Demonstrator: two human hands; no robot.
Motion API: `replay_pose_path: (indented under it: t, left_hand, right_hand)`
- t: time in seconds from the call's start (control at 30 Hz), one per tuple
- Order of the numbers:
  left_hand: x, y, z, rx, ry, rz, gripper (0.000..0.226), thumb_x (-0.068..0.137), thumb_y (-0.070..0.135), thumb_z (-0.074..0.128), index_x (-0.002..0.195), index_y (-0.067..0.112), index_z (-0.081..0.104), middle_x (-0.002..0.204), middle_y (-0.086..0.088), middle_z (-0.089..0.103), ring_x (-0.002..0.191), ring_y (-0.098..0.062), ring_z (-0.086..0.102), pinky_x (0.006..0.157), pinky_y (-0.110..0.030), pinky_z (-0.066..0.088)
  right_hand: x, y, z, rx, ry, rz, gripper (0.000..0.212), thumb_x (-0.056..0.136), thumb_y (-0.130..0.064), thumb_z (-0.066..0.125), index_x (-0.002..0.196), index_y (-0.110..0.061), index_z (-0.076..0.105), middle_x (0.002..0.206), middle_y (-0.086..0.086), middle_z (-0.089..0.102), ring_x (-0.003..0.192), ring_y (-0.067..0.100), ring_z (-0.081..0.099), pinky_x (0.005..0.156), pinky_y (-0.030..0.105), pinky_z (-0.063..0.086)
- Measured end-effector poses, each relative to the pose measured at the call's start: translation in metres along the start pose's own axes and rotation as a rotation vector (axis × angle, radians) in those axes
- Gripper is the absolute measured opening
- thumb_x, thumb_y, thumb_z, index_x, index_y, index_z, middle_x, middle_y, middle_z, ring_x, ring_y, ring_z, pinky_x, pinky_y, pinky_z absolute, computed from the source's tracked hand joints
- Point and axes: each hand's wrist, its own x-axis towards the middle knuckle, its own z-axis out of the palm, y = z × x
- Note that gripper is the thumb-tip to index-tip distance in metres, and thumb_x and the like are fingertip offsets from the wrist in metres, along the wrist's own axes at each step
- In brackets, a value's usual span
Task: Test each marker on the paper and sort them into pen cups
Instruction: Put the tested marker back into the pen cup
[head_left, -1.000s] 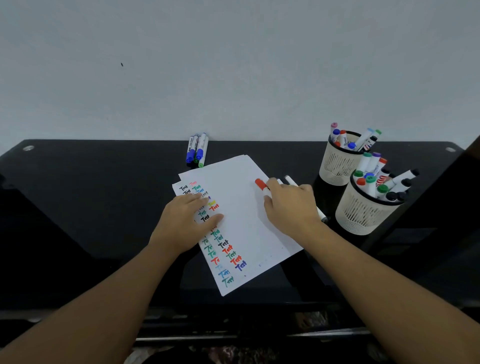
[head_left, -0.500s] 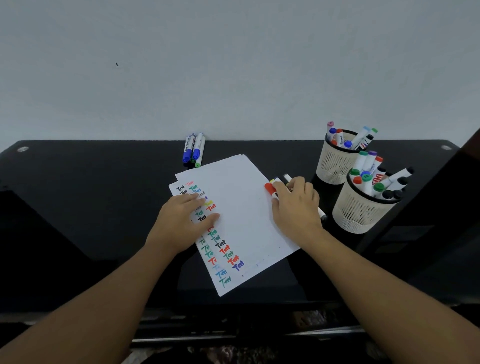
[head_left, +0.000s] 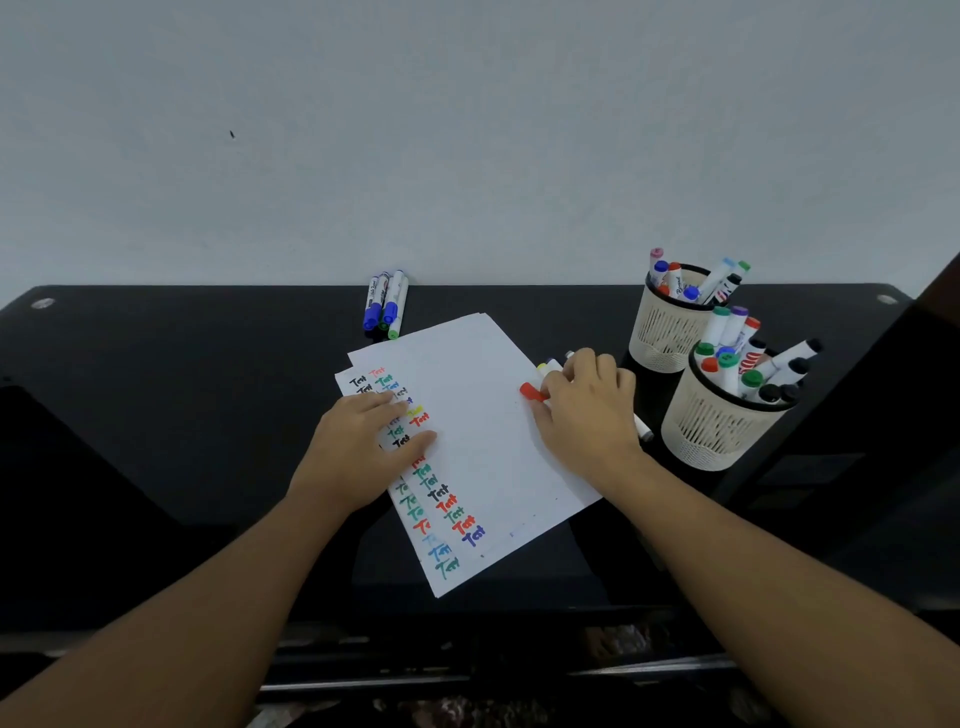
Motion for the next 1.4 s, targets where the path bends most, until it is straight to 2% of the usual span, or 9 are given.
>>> replay_pose_path:
  t: [0.07,0.23,0.43,0.5,0.6,0.73,0.9,1.07,1.4]
  left_hand:
    - [0.000,0.000,0.000,-0.006,0.007,0.002,0.069,0.087,0.067,0.062,0.138,0.021,0.063,0.148,0.003,0.054,0.139,-0.015,0.042,0.116,-0.040,0.034]
    - [-0.001,0.000,0.000,-0.009,0.013,0.000,0.068,0.087,0.065,0.063,0.137,0.020,0.064,0.147,0.002,0.055,0.138,-0.016,0.043,0.116,-0.041,0.035]
    - [-0.001,-0.001,0.000,-0.010,0.008,-0.006,0.068,0.088,0.066,0.061,0.138,0.020,0.063,0.149,0.003,0.053,0.139,-0.015,0.042,0.116,-0.038,0.032]
    - [-0.001,0.000,-0.001,-0.017,0.009,-0.009,0.068,0.088,0.065,0.061,0.138,0.020,0.063,0.149,0.003,0.053,0.139,-0.016,0.042,0.116,-0.039,0.032]
    - [-0.001,-0.001,-0.001,-0.014,0.001,-0.014,0.068,0.088,0.066,0.060,0.138,0.020,0.063,0.149,0.002,0.052,0.140,-0.016,0.042,0.117,-0.040,0.032]
    - [-0.001,-0.003,0.000,-0.015,-0.001,-0.004,0.068,0.087,0.065,0.062,0.138,0.019,0.064,0.148,0.001,0.054,0.139,-0.017,0.043,0.116,-0.039,0.033]
    - [0.002,-0.002,0.002,-0.016,0.008,-0.008,0.069,0.086,0.065,0.063,0.137,0.019,0.064,0.148,0.002,0.054,0.139,-0.016,0.043,0.115,-0.038,0.033]
    - [0.004,-0.002,0.003,-0.006,0.010,-0.005,0.069,0.086,0.067,0.062,0.136,0.021,0.064,0.148,0.004,0.054,0.138,-0.016,0.043,0.115,-0.039,0.034]
    - [0.004,-0.001,0.001,0.002,0.000,-0.004,0.070,0.085,0.071,0.058,0.137,0.024,0.064,0.148,0.006,0.054,0.138,-0.014,0.043,0.115,-0.040,0.033]
  right_hand:
    - [0.003,-0.003,-0.011,0.051,0.030,-0.010,0.037,0.106,-0.049,0.039,0.114,-0.022,0.063,0.112,0.002,0.057,0.101,0.020,0.054,0.090,0.040,0.042]
    - [0.021,-0.012,-0.056,0.583,0.005,0.033,0.022,0.111,-0.034,0.038,0.130,-0.024,0.040,0.086,0.000,0.064,0.067,0.022,0.061,0.055,0.036,0.045]
    - [0.055,0.007,-0.104,1.188,-0.070,0.279,0.031,0.105,-0.018,0.039,0.106,-0.026,0.069,0.099,0.006,0.069,0.080,0.021,0.072,0.065,0.026,0.058]
    - [0.066,0.020,-0.112,1.130,-0.043,0.249,0.029,0.101,-0.015,0.042,0.113,-0.028,0.065,0.105,0.000,0.067,0.094,0.021,0.072,0.078,0.031,0.058]
    - [0.077,0.046,-0.120,0.968,-0.030,0.196,0.026,0.098,-0.013,0.056,0.119,-0.028,0.051,0.104,0.004,0.068,0.094,0.023,0.071,0.067,0.028,0.055]
    - [0.084,0.078,-0.125,0.848,-0.003,0.270,0.019,0.103,-0.039,0.054,0.112,-0.023,0.050,0.099,0.007,0.066,0.089,0.030,0.070,0.080,0.051,0.060]
    - [0.090,0.117,-0.123,0.661,0.099,0.398,0.036,0.106,-0.042,0.047,0.103,-0.009,0.062,0.082,0.002,0.062,0.074,0.021,0.060,0.066,0.036,0.047]
    - [0.087,0.138,-0.117,0.636,0.055,0.447,0.028,0.107,-0.034,0.048,0.122,-0.010,0.048,0.107,0.009,0.062,0.090,0.027,0.066,0.076,0.045,0.057]
    - [0.091,0.143,-0.111,0.681,0.061,0.433,0.029,0.106,-0.035,0.053,0.123,-0.011,0.053,0.110,0.007,0.064,0.094,0.024,0.066,0.078,0.041,0.057]
